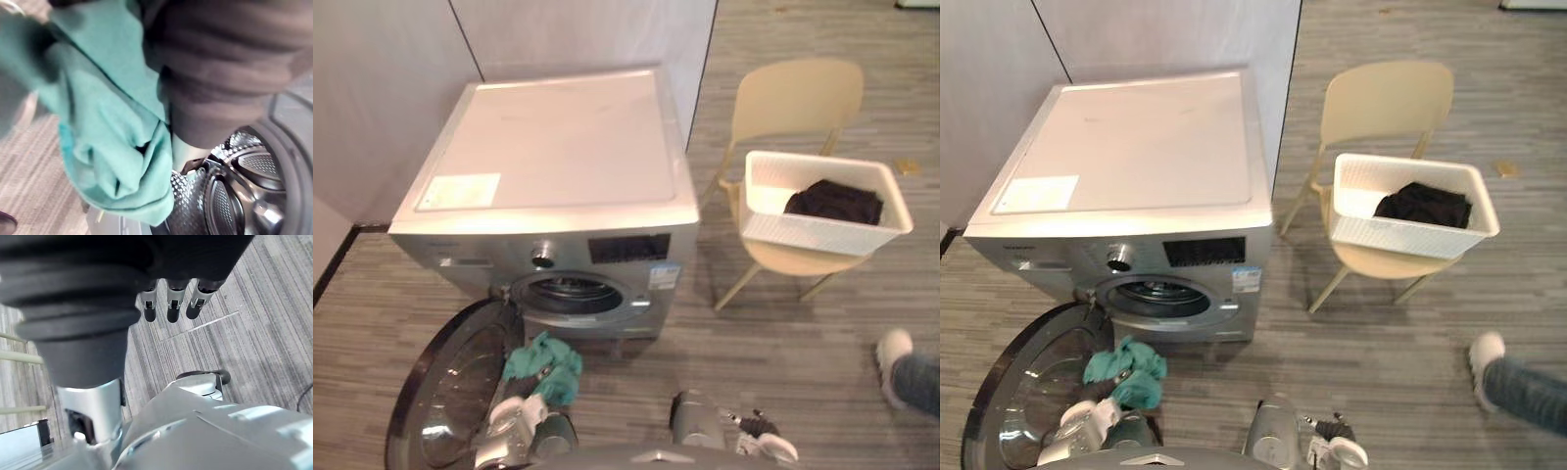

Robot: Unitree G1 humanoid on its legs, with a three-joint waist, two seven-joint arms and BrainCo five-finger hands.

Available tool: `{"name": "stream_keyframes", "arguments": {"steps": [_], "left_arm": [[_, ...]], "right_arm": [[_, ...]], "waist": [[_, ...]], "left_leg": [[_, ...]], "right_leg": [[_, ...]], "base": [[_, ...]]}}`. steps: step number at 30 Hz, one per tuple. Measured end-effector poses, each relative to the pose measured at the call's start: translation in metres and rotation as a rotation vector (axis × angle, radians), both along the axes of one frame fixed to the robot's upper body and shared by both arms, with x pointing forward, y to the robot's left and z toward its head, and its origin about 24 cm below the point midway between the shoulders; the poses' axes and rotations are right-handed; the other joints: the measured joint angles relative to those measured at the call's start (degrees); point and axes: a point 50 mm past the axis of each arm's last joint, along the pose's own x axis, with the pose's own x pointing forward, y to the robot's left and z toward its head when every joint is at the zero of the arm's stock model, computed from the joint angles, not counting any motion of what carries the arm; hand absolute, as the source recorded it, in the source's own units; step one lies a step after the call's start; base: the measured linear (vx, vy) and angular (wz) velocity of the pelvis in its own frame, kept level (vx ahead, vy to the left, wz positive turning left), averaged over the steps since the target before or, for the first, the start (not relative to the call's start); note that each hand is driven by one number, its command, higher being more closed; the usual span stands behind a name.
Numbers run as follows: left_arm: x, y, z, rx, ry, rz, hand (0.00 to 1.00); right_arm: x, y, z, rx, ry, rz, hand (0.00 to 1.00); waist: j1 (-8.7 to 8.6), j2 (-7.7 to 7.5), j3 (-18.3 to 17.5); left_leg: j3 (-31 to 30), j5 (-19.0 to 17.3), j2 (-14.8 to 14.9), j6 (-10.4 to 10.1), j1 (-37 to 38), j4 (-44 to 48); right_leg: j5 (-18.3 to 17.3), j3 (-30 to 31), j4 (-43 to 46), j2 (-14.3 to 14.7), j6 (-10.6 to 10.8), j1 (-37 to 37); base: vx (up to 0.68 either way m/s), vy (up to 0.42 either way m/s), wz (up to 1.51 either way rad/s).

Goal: Pick up the laundry basket with both hands and put the clothes into the washing machine.

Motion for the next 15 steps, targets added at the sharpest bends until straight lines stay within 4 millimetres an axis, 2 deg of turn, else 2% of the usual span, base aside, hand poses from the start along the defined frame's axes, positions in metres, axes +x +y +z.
{"name": "stream_keyframes", "arguments": {"steps": [1,2,3,4,5,6,8,10,12,14,15], "left_arm": [[0.009,-0.004,0.007,0.001,-0.043,-0.023,1.00],[0.014,-0.007,0.014,-0.001,-0.078,-0.040,1.00],[0.022,-0.012,0.023,-0.004,-0.130,-0.069,1.00],[0.027,-0.015,0.028,-0.008,-0.160,-0.078,1.00],[0.038,-0.018,0.040,-0.025,-0.227,-0.085,1.00],[0.041,-0.019,0.043,-0.029,-0.238,-0.087,1.00],[0.068,-0.024,0.066,-0.037,-0.345,-0.087,1.00],[0.089,-0.028,0.084,-0.043,-0.411,-0.086,1.00],[0.111,-0.031,0.106,-0.045,-0.487,-0.084,1.00],[0.139,-0.030,0.139,-0.029,-0.595,-0.074,1.00],[0.146,-0.029,0.147,-0.025,-0.619,-0.067,1.00]], "right_arm": [[0.008,0.005,0.002,-0.002,-0.022,0.012,0.00],[0.008,0.007,0.002,-0.003,-0.023,0.015,0.00],[0.011,0.007,0.004,-0.012,-0.039,0.018,0.00],[0.013,0.006,0.006,-0.019,-0.055,0.021,0.00],[0.021,0.005,0.010,-0.034,-0.076,0.053,0.00],[0.023,0.005,0.011,-0.037,-0.083,0.059,0.00],[0.045,0.005,0.022,-0.056,-0.149,0.092,0.00],[0.059,0.006,0.029,-0.066,-0.193,0.113,0.00],[0.069,0.009,0.036,-0.068,-0.236,0.119,0.00],[0.082,0.009,0.044,-0.070,-0.286,0.114,0.00],[0.086,0.009,0.046,-0.077,-0.296,0.113,0.00]], "waist": [[-0.66,-0.83,0.8],[-1.13,-1.14,1.6],[-1.05,-0.69,3.1],[-0.85,-0.97,3.6],[-0.57,-0.44,4.6],[-0.58,-0.35,4.9],[-0.70,-0.53,7.8],[-0.68,-0.78,9.5],[-1.06,-1.32,10.2],[-1.46,-2.05,12.0],[-1.42,-2.05,12.7]], "left_leg": [[0.0,0.2,-1.2,0.5,-1.1,0.5],[-0.2,0.1,-1.5,0.8,-1.7,1.4],[-0.3,-0.4,-1.6,1.4,-3.2,3.0],[-0.3,-0.6,-1.5,1.7,-3.7,3.7],[-0.3,-1.1,-0.9,1.8,-6.7,5.6],[-0.3,-1.1,-0.8,1.9,-7.3,5.9],[-0.6,-1.7,0.6,1.9,-11.9,9.6],[-1.1,-2.8,2.7,1.5,-15.8,13.5],[-2.5,-3.5,4.2,1.9,-20.7,17.0],[-4.6,-4.6,5.5,1.9,-26.6,21.6],[-5.0,-5.0,6.0,1.8,-27.8,22.8]], "right_leg": [[0.0,1.4,0.1,-0.6,0.0,-0.9],[0.0,1.8,0.0,-0.8,0.0,-0.9],[0.1,1.7,0.1,-1.2,0.4,-1.2],[0.2,1.7,0.3,-1.2,0.9,-1.6],[0.6,2.0,0.8,-1.0,1.4,-4.3],[0.6,2.1,1.0,-1.0,1.3,-4.9],[0.9,2.8,3.1,0.0,1.4,-9.6],[1.1,2.8,4.9,1.3,1.1,-12.9],[1.0,2.3,7.4,1.8,0.5,-16.9],[-0.1,1.5,11.1,2.1,-0.2,-21.5],[-0.3,1.5,12.0,2.5,-0.2,-22.5]], "base": [[-0.09,0.104,0.35],[-0.10,0.104,0.43],[-0.09,0.079,0.24],[-0.14,0.052,0.05],[-0.09,0.018,-0.06],[-0.07,-0.003,-0.08],[-0.03,-0.044,-0.10],[-0.05,-0.056,-0.18],[-0.03,-0.054,0.01],[-0.01,-0.061,0.11],[-0.01,-0.041,-0.06]]}}
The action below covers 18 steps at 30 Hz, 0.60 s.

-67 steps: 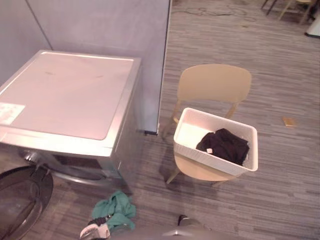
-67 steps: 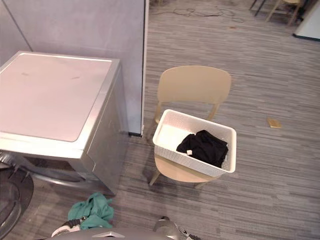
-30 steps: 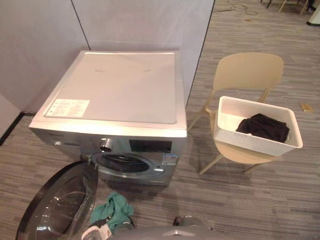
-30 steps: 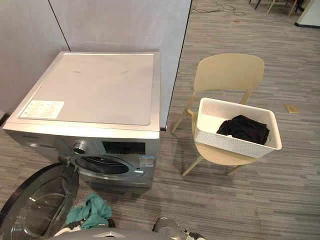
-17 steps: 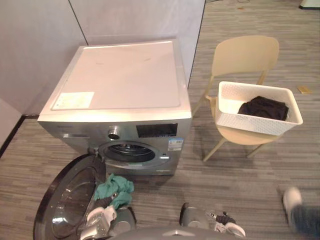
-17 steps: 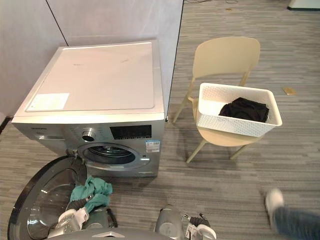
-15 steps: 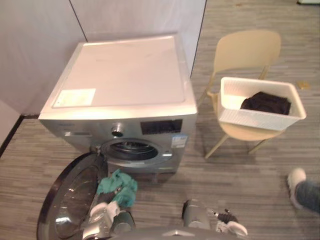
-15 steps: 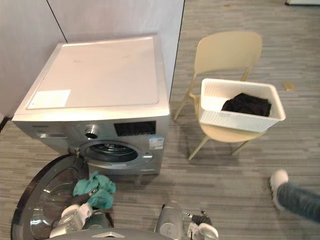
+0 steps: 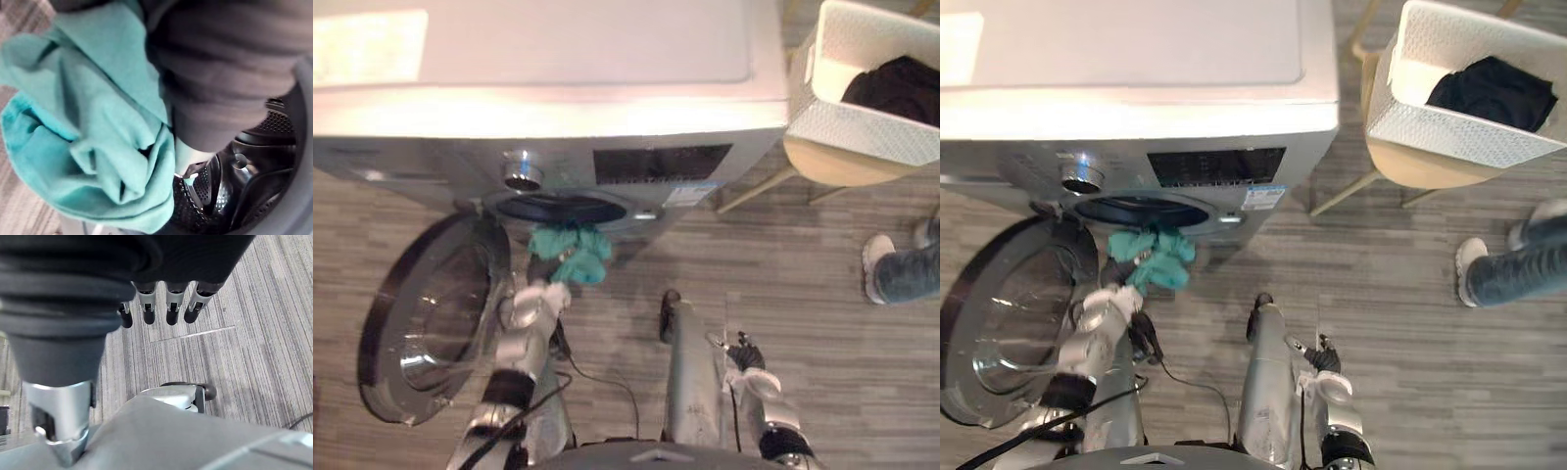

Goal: Pick up the laundry basket with both hands and put the clothes into the washing machine.

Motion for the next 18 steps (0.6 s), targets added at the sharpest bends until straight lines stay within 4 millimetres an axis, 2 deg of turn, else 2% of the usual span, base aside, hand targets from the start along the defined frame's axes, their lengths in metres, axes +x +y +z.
{"name": "stream_keyframes", "arguments": {"steps": [4,5,7,8,9,10,12,13,14,16,17,18], "left_arm": [[0.029,0.020,0.051,-0.018,-0.137,0.095,1.00],[0.037,0.030,0.069,-0.012,-0.184,0.139,1.00],[0.044,0.046,0.093,0.011,-0.245,0.198,1.00],[0.049,0.056,0.113,0.037,-0.289,0.240,1.00],[0.052,0.059,0.122,0.046,-0.310,0.254,1.00],[0.055,0.062,0.134,0.061,-0.335,0.263,1.00],[0.067,0.062,0.171,0.104,-0.410,0.256,1.00],[0.069,0.060,0.180,0.125,-0.432,0.250,1.00],[0.075,0.058,0.200,0.212,-0.465,0.239,1.00],[0.079,0.058,0.219,0.298,-0.490,0.234,1.00],[0.081,0.056,0.238,0.371,-0.523,0.226,1.00],[0.081,0.055,0.248,0.402,-0.543,0.227,1.00]], "right_arm": [[0.010,-0.003,0.008,-0.018,-0.044,-0.031,0.00],[0.010,-0.004,0.009,-0.024,-0.048,-0.034,0.00],[0.009,-0.004,0.009,-0.023,-0.054,-0.059,0.00],[0.009,-0.003,0.009,-0.001,-0.066,-0.092,0.00],[0.009,-0.002,0.010,0.005,-0.070,-0.097,0.00],[0.007,-0.001,0.009,0.017,-0.077,-0.107,0.00],[0.000,0.001,0.005,0.040,-0.080,-0.132,0.00],[-0.001,0.000,0.004,0.042,-0.078,-0.134,0.00],[-0.003,0.002,0.002,0.062,-0.073,-0.147,0.00],[-0.006,0.006,-0.001,0.081,-0.069,-0.156,0.00],[-0.009,0.009,-0.002,0.096,-0.074,-0.165,0.00],[-0.011,0.010,-0.004,0.103,-0.074,-0.172,0.00]], "waist": [[-0.34,-0.16,1.7],[-0.30,-0.19,2.4],[-0.89,-0.39,2.8],[-1.04,-0.37,3.4],[-1.18,-0.39,3.6],[-1.37,-0.42,3.9],[-1.51,-0.49,3.9],[-1.64,-0.50,3.9],[-1.83,-0.55,4.0],[-2.35,-0.59,4.1],[-2.57,-0.61,4.1],[-2.59,-0.61,4.1]], "left_leg": [[-1.9,-1.4,2.1,-0.1,-8.9,5.9],[-2.7,-2.1,2.9,-0.2,-11.3,7.8],[-3.4,-2.6,3.8,-0.3,-14.8,10.1],[-3.9,-2.9,4.6,-0.3,-17.1,11.5],[-4.2,-2.9,4.8,-0.3,-18.1,12.0],[-4.5,-3.0,5.2,-0.4,-19.5,12.6],[-4.9,-3.1,5.7,-0.4,-23.5,13.7],[-4.9,-3.1,5.8,-0.3,-24.4,13.8],[-4.8,-3.1,6.4,-0.4,-25.9,14.4],[-4.8,-3.2,6.9,-0.5,-27.1,14.9],[-4.8,-3.2,7.3,-0.5,-27.8,14.9],[-4.8,-3.2,7.5,-0.5,-28.3,15.0]], "right_leg": [[-1.1,0.0,4.9,1.0,-0.8,-8.3],[-1.5,0.0,6.4,1.4,-1.2,-10.3],[-2.1,0.0,8.6,1.9,-1.4,-13.7],[-2.0,0.1,9.5,2.4,-1.4,-15.9],[-2.0,0.1,9.8,2.6,-1.5,-16.8],[-2.0,0.1,10.2,3.0,-1.5,-18.0],[-1.7,0.0,10.8,3.3,-1.9,-21.8],[-1.6,0.1,10.8,3.3,-1.9,-22.7],[-1.2,0.3,10.7,3.9,-2.0,-24.3],[-0.9,0.2,10.7,4.4,-2.1,-25.3],[-0.7,0.3,10.6,4.8,-2.2,-26.2],[-0.6,0.3,10.5,5.1,-2.2,-26.5]], "base": [[-0.01,-0.045,-0.09],[0.00,-0.038,-0.11],[0.00,-0.065,-0.13],[0.01,-0.058,-0.16],[0.00,-0.053,-0.17],[-0.02,-0.047,-0.08],[-0.03,-0.040,-0.10],[-0.02,-0.025,-0.19],[-0.01,-0.013,-0.23],[0.00,-0.005,-0.21],[0.02,-0.012,-0.13],[0.03,-0.015,-0.20]]}}
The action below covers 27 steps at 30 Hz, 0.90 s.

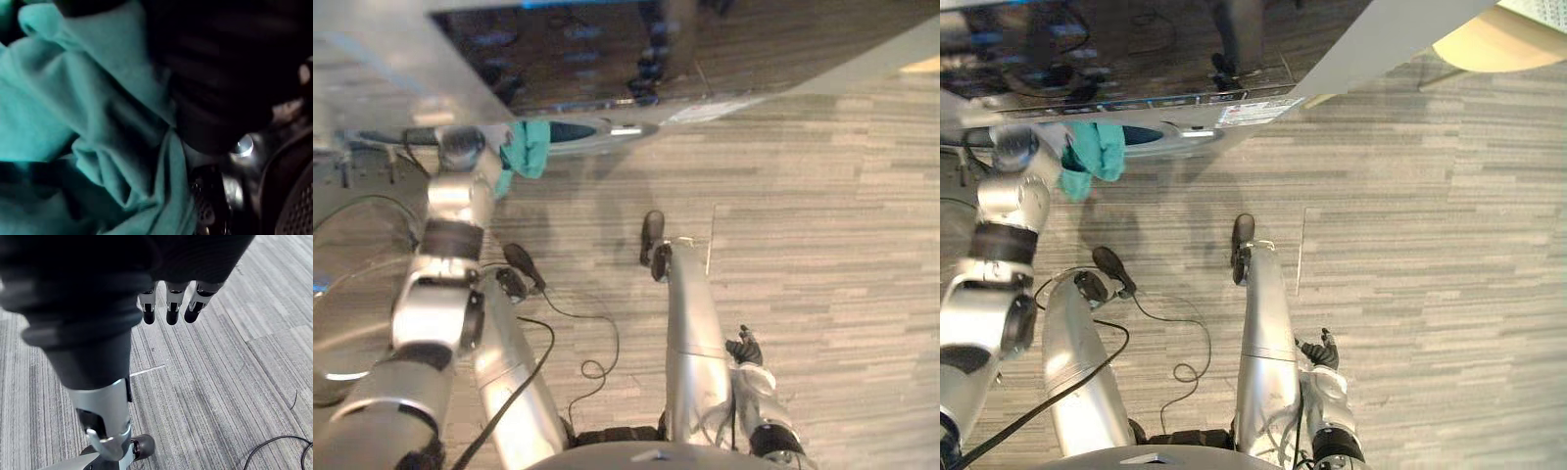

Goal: Pick up the laundry basket with both hands and put the clothes into the washing machine.

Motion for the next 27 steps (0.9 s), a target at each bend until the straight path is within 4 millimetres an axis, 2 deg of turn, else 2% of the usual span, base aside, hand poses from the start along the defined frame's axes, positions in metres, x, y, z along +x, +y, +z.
{"name": "stream_keyframes", "arguments": {"steps": [2,3,4,6,8,11,14,20,21,27], "left_arm": [[-0.002,0.001,0.036,0.094,-0.066,0.041,1.00],[-0.004,0.002,0.045,0.108,-0.090,0.049,1.00],[-0.009,0.002,0.068,0.130,-0.141,0.066,1.00],[-0.014,0.004,0.087,0.166,-0.181,0.098,1.00],[-0.017,0.009,0.091,0.214,-0.211,0.149,1.00],[-0.017,0.016,0.094,0.255,-0.196,0.219,1.00],[-0.024,0.025,0.110,0.315,-0.221,0.316,1.00],[-0.026,0.029,0.112,0.353,-0.220,0.390,1.00],[-0.027,0.030,0.113,0.360,-0.226,0.412,0.00],[-0.028,0.032,0.113,0.385,-0.217,0.455,0.00]], "right_arm": [[-0.006,0.003,-0.005,0.018,0.014,-0.013,0.00],[-0.007,0.003,-0.006,0.024,0.016,-0.018,0.00],[-0.012,0.002,-0.009,0.034,0.025,-0.031,0.00],[-0.015,0.004,-0.011,0.043,0.031,-0.033,0.00],[-0.023,0.004,-0.015,0.049,0.040,-0.047,0.00],[-0.025,0.005,-0.017,0.056,0.042,-0.053,0.00],[-0.026,0.004,-0.016,0.067,0.030,-0.069,0.00],[-0.031,0.004,-0.019,0.072,0.038,-0.079,0.00],[-0.032,0.004,-0.020,0.072,0.040,-0.081,0.00],[-0.033,0.005,-0.020,0.073,0.042,-0.082,0.00]], "waist": [[-0.30,-0.07,0.0],[-0.41,-0.07,0.0],[-0.46,-0.08,0.0],[-0.63,-0.08,0.0],[-0.44,-0.08,0.0],[-0.54,-0.11,0.0],[-0.38,-0.11,0.0],[-0.37,-0.11,-0.1],[-0.38,-0.13,-0.1],[-0.40,-0.16,-0.1]], "left_leg": [[0.1,-0.1,1.1,-0.1,-1.0,0.5],[0.2,-0.1,1.2,-0.1,-1.2,0.6],[0.4,-0.1,1.7,-0.1,-1.3,0.6],[0.5,-0.1,2.0,-0.1,-1.2,0.6],[0.6,0.0,2.6,-0.2,-1.5,0.5],[0.5,0.0,2.8,-0.3,-1.8,0.5],[0.3,0.3,2.9,-0.6,-3.5,0.7],[0.0,0.3,2.9,-0.8,-3.8,0.7],[-0.2,0.3,2.9,-0.8,-3.9,0.7],[-0.3,0.4,2.9,-0.8,-3.9,0.7]], "right_leg": [[0.2,0.0,0.0,0.9,-0.2,-1.2],[0.2,0.0,-0.1,1.1,-0.3,-1.4],[0.3,0.1,0.0,1.4,-0.4,-1.8],[0.3,0.1,-0.1,1.8,-0.5,-1.8],[0.5,-0.2,-0.3,2.3,-0.8,-2.1],[0.9,-0.3,-0.6,2.5,-1.0,-2.4],[1.8,-0.1,-1.0,3.0,-1.1,-4.0],[2.0,-0.4,-1.2,3.1,-1.2,-4.0],[2.0,-0.5,-1.3,3.0,-1.2,-4.0],[2.0,-0.6,-1.4,3.0,-1.2,-3.8]], "base": [[0.03,-0.015,-0.23],[0.03,-0.019,-0.19],[0.02,-0.016,-0.13],[0.01,-0.017,-0.13],[0.01,-0.017,-0.09],[0.00,-0.007,-0.05],[-0.01,0.001,-0.09],[0.00,0.001,-0.01],[0.00,0.000,0.00],[0.00,0.000,0.00]]}}
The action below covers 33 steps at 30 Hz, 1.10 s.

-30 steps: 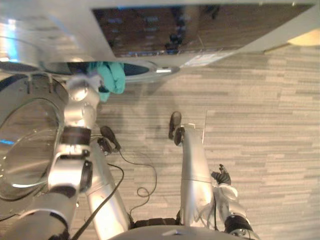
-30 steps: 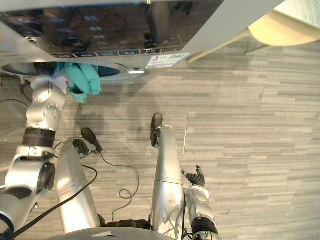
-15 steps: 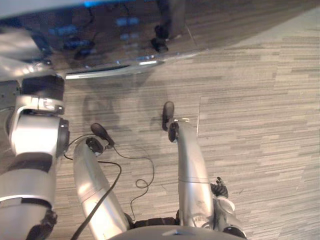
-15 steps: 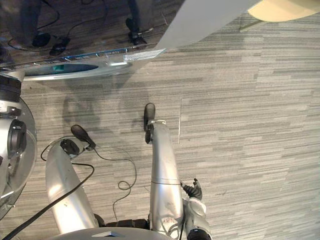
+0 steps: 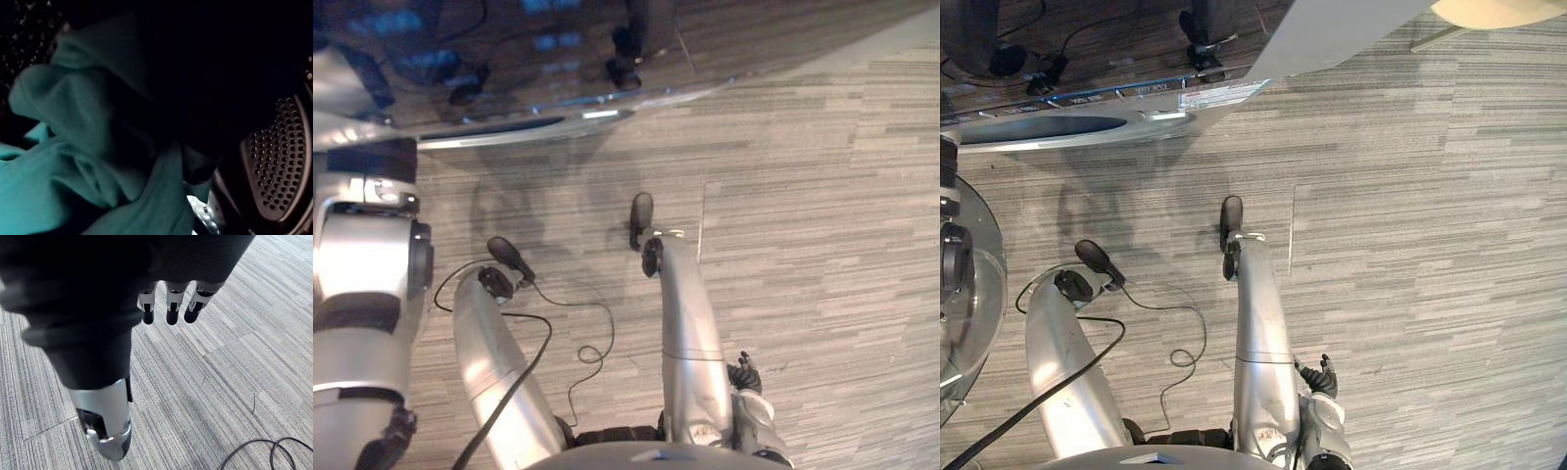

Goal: Pick up the laundry basket with both hands and put the clothes into the washing machine.

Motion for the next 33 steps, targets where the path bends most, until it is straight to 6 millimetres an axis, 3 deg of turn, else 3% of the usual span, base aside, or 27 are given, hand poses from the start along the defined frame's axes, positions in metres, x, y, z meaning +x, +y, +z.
{"name": "stream_keyframes", "arguments": {"steps": [6,9,10,11,14,21,23,24,25,28,29,31,33], "left_arm": [[0.006,0.001,-0.010,0.003,0.053,-0.003,0.00],[0.017,0.000,-0.041,-0.049,0.131,-0.043,0.00],[0.022,0.000,-0.058,-0.077,0.173,-0.054,0.00],[0.031,0.002,-0.092,-0.162,0.262,-0.100,0.00],[0.038,-0.001,-0.150,-0.341,0.396,-0.185,0.00],[0.023,-0.018,-0.268,-0.503,0.659,-0.208,0.00],[0.002,-0.033,-0.327,-0.476,0.828,-0.213,0.00],[-0.006,-0.037,-0.342,-0.473,0.872,-0.215,0.00],[-0.028,-0.044,-0.378,-0.476,0.973,-0.225,0.00],[-0.074,-0.052,-0.434,-0.547,1.139,-0.230,0.00],[-0.108,-0.052,-0.466,-0.598,1.242,-0.207,0.00],[-0.142,-0.049,-0.494,-0.667,1.345,-0.153,0.00],[-0.199,-0.043,-0.529,-0.790,1.500,-0.041,0.00]], "right_arm": [[0.000,0.001,0.000,0.006,0.002,0.001,0.00],[-0.001,0.002,-0.001,0.013,0.011,0.003,0.00],[-0.002,0.002,-0.003,0.018,0.023,0.004,0.00],[-0.003,0.003,-0.004,0.024,0.038,0.008,0.00],[-0.003,0.003,-0.004,0.029,0.047,0.011,0.00],[-0.008,0.003,-0.009,0.043,0.106,0.014,0.00],[-0.011,-0.004,-0.009,0.036,0.119,-0.004,0.00],[-0.012,-0.007,-0.009,0.035,0.120,-0.015,0.00],[-0.014,-0.012,-0.009,0.025,0.131,-0.018,0.00],[-0.023,-0.016,-0.013,0.026,0.169,-0.030,0.00],[-0.027,-0.014,-0.015,0.016,0.190,-0.015,0.00],[-0.028,-0.011,-0.017,0.021,0.198,-0.006,0.00],[-0.035,-0.005,-0.023,0.029,0.238,0.015,0.00]], "waist": [[-0.12,0.00,-0.1],[-0.16,-0.01,-0.5],[-0.23,-0.03,-1.5],[-0.22,-0.06,-3.1],[0.13,-0.21,-3.6],[0.18,-0.21,-3.7],[0.51,-0.22,-3.7],[0.68,-0.15,-3.7],[0.91,-0.14,-4.4],[1.63,0.01,-7.7],[2.14,0.15,-10.0],[2.44,0.49,-12.0],[3.24,1.21,-15.8]], "left_leg": [[-0.6,0.1,0.0,-0.1,0.0,0.0],[-1.0,0.1,0.0,-0.2,1.1,-0.3],[-1.0,0.1,0.0,-0.2,1.2,-0.4],[-0.9,0.1,0.0,-0.2,1.3,-0.6],[0.0,0.4,-0.1,-0.3,3.5,-1.6],[0.8,2.3,-1.9,-1.1,14.9,-7.8],[2.3,3.4,-4.2,-1.2,24.2,-12.8],[2.6,3.7,-4.6,-1.3,26.8,-14.2],[3.5,4.0,-6.0,-1.2,33.4,-17.7],[4.8,5.6,-8.1,-1.3,42.5,-24.5],[6.3,7.3,-9.5,-1.1,48.1,-29.7],[7.5,9.2,-10.9,-1.1,53.2,-35.4],[10.0,12.8,-12.9,-1.1,60.2,-45.1]], "right_leg": [[0.0,-0.4,-0.2,0.0,0.0,0.6],[0.0,-1.0,-0.6,0.0,0.0,2.2],[0.0,-1.0,-0.7,0.0,0.0,2.2],[0.0,-1.0,-0.8,0.0,0.0,2.2],[0.0,-0.7,-1.3,0.0,0.0,3.8],[-0.3,-1.5,-4.5,-1.0,-0.4,14.3],[-0.8,-1.6,-6.9,-2.4,0.1,22.6],[-0.8,-1.8,-7.8,-2.7,0.2,25.2],[-1.2,-2.4,-10.3,-3.6,0.8,31.4],[-0.9,-3.5,-15.7,-4.7,1.7,40.6],[0.2,-3.9,-19.8,-5.0,2.3,45.7],[1.4,-4.4,-24.5,-5.1,2.4,50.4],[3.6,-5.2,-31.5,-5.3,2.6,56.0]], "base": [[0.00,0.000,0.00],[0.01,0.011,0.03],[0.00,0.000,0.00],[0.00,0.000,0.00],[0.01,0.004,0.02],[0.03,-0.007,0.15],[0.06,-0.032,0.40],[0.11,-0.025,0.41],[0.11,-0.011,0.32],[0.13,0.014,0.32],[0.15,0.021,0.14],[0.15,0.023,0.07],[0.16,0.032,0.01]]}}
